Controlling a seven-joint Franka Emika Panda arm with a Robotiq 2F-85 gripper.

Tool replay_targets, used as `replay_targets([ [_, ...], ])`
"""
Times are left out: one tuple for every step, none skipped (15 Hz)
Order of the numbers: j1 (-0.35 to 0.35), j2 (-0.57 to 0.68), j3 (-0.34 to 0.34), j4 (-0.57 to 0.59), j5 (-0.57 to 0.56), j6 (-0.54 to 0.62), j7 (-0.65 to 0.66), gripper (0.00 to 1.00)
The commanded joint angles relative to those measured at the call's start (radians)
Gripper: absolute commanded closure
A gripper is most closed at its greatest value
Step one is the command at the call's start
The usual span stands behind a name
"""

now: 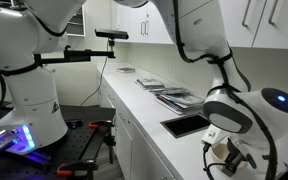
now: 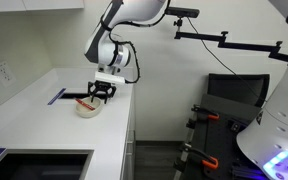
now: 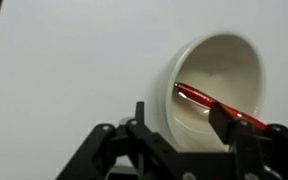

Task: Move the white bowl to the right

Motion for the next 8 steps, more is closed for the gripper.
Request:
replay_targets([
  [0.004,-0.141,-0.005,-0.146,0.01,-0.004,-0.024,0.01],
  [0.019,-0.191,-0.021,-0.193,-0.009,-0.017,-0.023,0.0],
  [0.045,-0.235,-0.046,-0.234,-0.032,-0.024,-0.002,0.0],
  [0.068,-0.285,-0.066,-0.279,-0.063,-0.045,0.006,0.0],
  [0.107,-0.331,-0.101,-0.321,-0.103,-0.062,0.035,0.0],
  [0.133,-0.366,-0.123,-0.352,-0.138,-0.082,0.05,0.0],
  [0.163,-0.396,-0.146,-0.38,-0.174,-0.092,0.068,0.0],
  [0.194,-0.425,-0.169,-0.407,-0.206,-0.091,0.101,0.0],
])
